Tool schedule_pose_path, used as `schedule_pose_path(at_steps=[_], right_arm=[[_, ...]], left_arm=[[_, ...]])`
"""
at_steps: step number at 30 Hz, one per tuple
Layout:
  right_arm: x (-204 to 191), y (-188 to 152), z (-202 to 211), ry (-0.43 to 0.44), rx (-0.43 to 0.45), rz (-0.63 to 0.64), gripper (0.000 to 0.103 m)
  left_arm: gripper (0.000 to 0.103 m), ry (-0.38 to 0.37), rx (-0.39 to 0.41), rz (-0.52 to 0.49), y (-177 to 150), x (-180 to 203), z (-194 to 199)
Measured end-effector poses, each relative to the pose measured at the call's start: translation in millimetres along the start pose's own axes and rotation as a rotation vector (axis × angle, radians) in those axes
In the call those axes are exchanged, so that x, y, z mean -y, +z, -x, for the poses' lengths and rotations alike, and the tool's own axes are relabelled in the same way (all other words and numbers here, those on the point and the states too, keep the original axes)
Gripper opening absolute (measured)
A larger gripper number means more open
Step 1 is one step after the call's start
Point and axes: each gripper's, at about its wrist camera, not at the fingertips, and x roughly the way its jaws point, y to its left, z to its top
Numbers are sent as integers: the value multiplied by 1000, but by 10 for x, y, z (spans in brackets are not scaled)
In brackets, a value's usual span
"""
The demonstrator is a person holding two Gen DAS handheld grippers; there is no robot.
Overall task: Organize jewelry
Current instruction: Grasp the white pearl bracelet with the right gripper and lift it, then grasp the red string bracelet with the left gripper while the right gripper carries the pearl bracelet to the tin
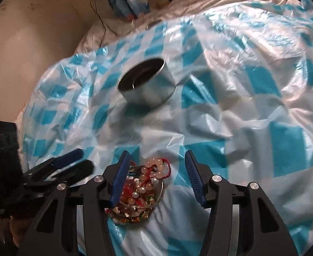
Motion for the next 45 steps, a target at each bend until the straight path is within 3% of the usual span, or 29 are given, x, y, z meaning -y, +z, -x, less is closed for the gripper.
schedule_pose_path(at_steps=[3, 5, 8, 11, 14, 19, 23, 31, 36, 40, 41, 45], right_arm=[[-111, -18, -53, -73, 0, 74, 38], [-139, -32, -118, -96, -20, 100, 19], [-170, -49, -74, -113, 8, 129, 8], [-129, -26, 46, -71, 56, 103, 8], [-38, 21, 269, 41, 143, 45, 8], [68, 86, 486, 155, 240, -23, 8], [162, 144, 575, 222, 291, -91, 8], [433, 163, 767, 283, 383, -213, 8], [545, 170, 795, 317, 399, -264, 8], [557, 162, 815, 330, 402, -262, 8], [554, 163, 819, 329, 404, -260, 8], [578, 163, 821, 332, 404, -268, 8]], left_arm=[[83, 3, 12, 58, 33, -157, 32], [83, -2, 13, 97, 44, -243, 42], [84, -8, 10, 126, 64, -294, 29], [84, -9, 14, 122, 76, -275, 25], [85, -8, 12, 111, 82, -238, 11], [85, -8, -4, 83, 89, -160, -72], [86, -24, -13, 7, 71, 23, -162], [87, -82, -29, -230, 20, 690, -447], [87, -107, -49, -303, 27, 1033, -641], [87, -48, -81, -323, 31, 1191, -835], [85, -37, -85, -314, 31, 1179, -861], [15, -45, -90, -205, 96, 976, -857]])
